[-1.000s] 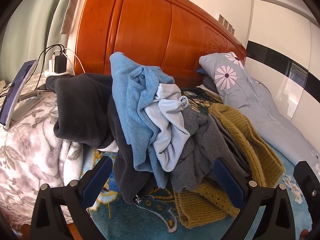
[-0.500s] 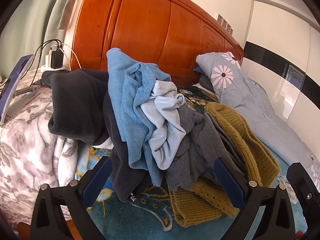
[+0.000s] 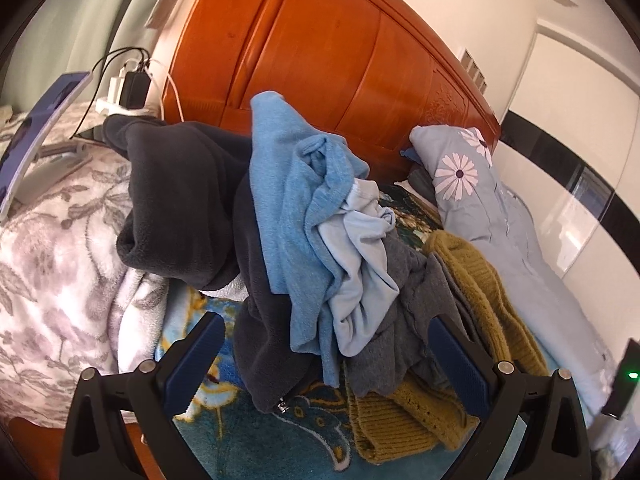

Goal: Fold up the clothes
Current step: 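Grasp the mustard vest with the right gripper and lift it off the pile, then carry the vest with the right gripper and drop it onto open sheet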

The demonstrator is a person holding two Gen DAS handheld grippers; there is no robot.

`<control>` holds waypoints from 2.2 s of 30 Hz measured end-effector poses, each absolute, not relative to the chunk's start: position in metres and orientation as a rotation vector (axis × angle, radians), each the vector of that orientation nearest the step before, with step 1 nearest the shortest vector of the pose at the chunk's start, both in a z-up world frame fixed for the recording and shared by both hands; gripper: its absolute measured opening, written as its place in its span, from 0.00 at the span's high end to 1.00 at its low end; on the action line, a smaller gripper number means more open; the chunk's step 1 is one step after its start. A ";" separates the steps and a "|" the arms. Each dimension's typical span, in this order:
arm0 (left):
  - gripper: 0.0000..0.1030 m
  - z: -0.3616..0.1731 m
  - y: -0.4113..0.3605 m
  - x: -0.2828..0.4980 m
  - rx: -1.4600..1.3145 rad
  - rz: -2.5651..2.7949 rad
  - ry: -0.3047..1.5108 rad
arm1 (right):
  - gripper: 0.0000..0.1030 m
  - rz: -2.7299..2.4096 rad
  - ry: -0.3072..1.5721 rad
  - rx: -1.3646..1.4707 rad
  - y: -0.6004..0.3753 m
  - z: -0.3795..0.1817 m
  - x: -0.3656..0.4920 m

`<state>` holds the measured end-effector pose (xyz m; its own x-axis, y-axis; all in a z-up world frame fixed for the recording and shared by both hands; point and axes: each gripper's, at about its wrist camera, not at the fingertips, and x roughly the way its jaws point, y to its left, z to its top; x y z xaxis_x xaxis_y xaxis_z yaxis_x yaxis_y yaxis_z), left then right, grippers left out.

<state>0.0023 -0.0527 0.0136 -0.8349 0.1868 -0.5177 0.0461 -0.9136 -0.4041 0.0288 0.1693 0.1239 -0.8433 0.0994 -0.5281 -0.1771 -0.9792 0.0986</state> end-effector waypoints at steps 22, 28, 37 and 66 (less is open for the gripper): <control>0.00 0.025 -0.005 0.015 -0.774 2.696 -0.334 | 0.92 2.490 -0.007 -0.693 0.306 0.280 0.075; 0.00 0.028 0.021 0.029 -0.724 2.607 -0.251 | 0.92 2.344 -0.183 -0.624 0.337 0.321 0.145; 0.00 0.037 0.077 0.065 -0.640 2.413 -0.186 | 0.91 2.102 -0.216 -0.486 0.391 0.389 0.258; 0.00 0.073 0.140 0.155 -0.750 2.113 0.009 | 0.46 2.861 -0.038 -1.274 0.287 0.096 0.233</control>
<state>0.1554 0.1405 0.0733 -0.4408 0.7354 -0.5146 -0.7399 -0.6223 -0.2555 0.2326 0.2874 0.0957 -0.6691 0.0189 -0.7430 0.0007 -0.9997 -0.0261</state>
